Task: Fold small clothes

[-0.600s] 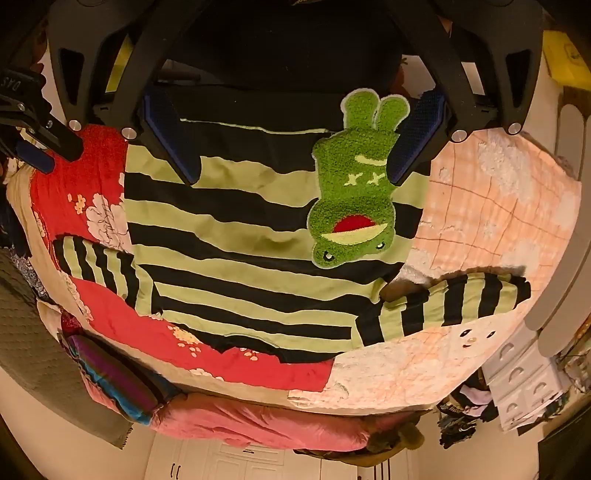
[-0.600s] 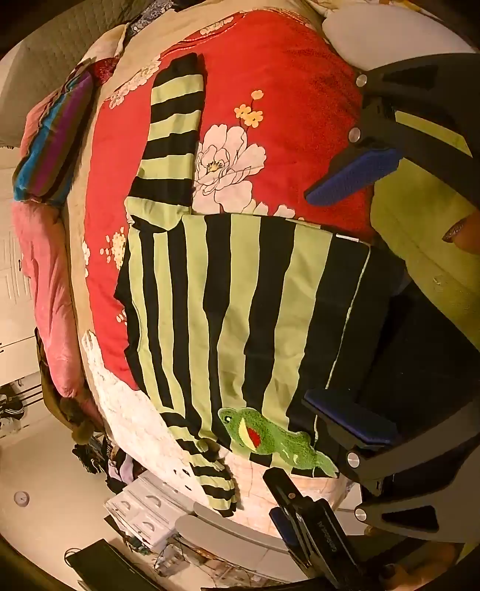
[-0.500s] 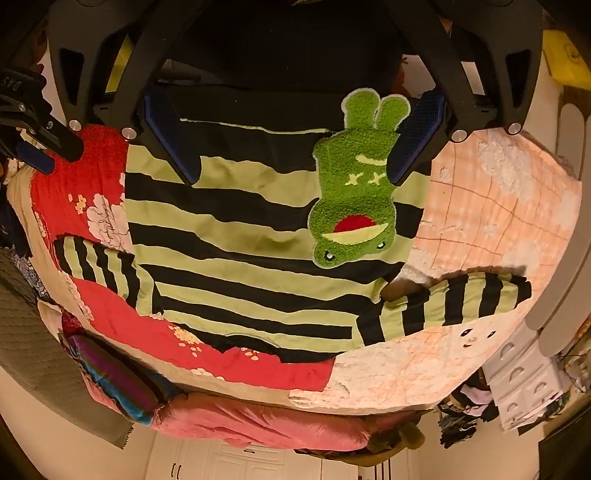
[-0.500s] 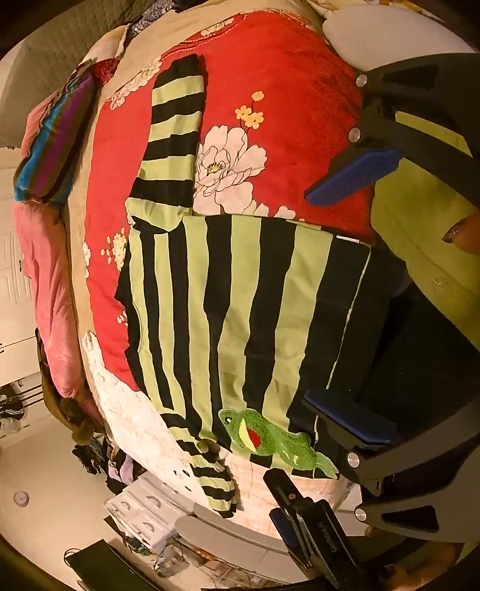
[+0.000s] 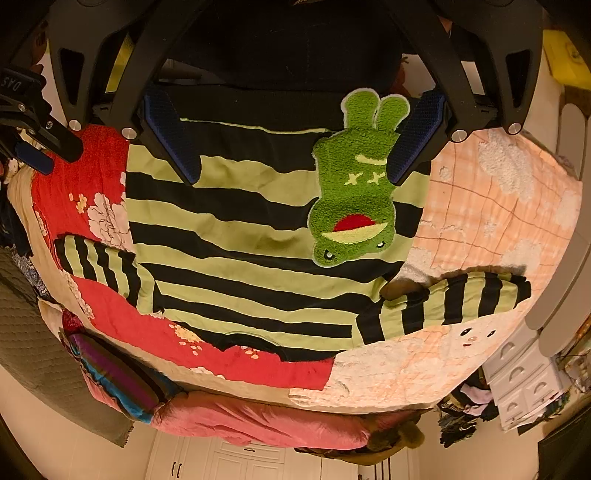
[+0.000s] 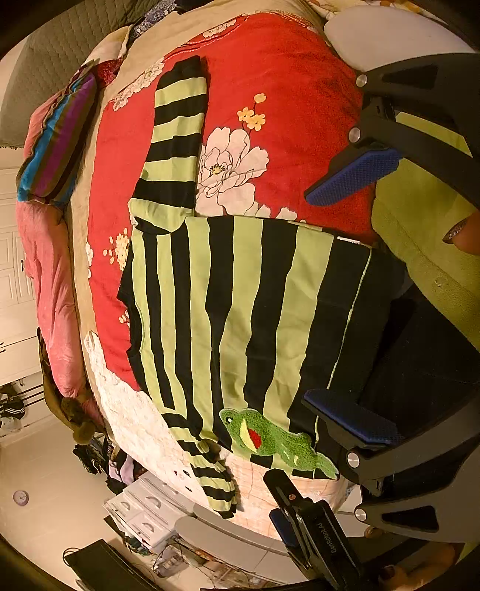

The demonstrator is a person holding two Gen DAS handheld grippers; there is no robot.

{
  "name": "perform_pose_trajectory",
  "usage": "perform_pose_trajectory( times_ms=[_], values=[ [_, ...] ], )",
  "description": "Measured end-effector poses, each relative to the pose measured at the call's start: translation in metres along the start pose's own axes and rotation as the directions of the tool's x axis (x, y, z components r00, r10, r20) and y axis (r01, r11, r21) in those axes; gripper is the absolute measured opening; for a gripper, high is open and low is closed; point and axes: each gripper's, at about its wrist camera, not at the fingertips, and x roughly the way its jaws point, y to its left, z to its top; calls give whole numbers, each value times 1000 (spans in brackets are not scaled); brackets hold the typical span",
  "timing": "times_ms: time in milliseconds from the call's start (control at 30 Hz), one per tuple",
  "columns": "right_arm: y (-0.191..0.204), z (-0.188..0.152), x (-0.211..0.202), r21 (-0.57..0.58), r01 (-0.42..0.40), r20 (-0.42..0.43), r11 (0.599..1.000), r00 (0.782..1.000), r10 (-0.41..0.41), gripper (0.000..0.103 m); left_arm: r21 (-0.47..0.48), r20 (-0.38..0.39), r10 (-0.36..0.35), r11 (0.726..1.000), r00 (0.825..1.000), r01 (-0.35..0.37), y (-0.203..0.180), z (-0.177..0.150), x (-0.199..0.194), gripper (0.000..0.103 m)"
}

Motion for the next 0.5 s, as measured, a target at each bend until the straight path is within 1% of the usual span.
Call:
perform_pose_trajectory(
  times_ms=[500],
  values=[
    [0,1,-2,-2,2,3,1000,1000,-2,99,0,2,0,1000,1000,0,0,0,0,95]
  ],
)
